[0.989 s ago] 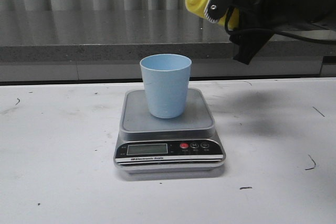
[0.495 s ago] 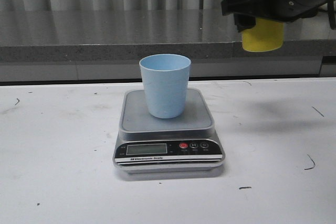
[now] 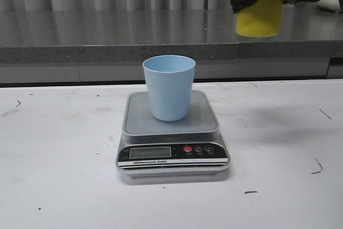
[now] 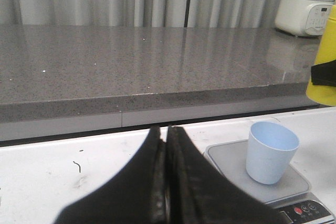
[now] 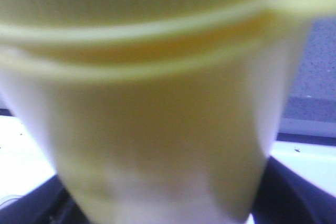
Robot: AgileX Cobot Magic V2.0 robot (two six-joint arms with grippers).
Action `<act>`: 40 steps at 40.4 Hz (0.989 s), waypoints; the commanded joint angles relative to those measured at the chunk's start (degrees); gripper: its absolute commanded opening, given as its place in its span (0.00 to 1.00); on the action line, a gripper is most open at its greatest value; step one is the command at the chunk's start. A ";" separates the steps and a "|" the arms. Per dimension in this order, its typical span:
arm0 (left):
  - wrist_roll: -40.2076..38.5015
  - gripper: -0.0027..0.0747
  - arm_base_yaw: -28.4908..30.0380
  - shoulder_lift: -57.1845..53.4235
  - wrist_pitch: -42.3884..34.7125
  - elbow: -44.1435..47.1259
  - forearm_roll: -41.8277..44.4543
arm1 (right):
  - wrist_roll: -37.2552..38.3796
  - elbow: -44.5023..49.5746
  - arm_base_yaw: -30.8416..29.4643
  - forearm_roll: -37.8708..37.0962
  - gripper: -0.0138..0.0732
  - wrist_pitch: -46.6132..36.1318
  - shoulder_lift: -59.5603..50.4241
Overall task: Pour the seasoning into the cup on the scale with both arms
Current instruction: 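Turn the bottle upright with the right gripper, then lower the bottle back onto the table with the right gripper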
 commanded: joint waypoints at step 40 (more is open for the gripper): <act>-0.57 0.01 0.05 0.59 -4.52 -1.51 -0.49 | 31.45 19.63 -0.23 -27.62 0.43 -20.03 0.52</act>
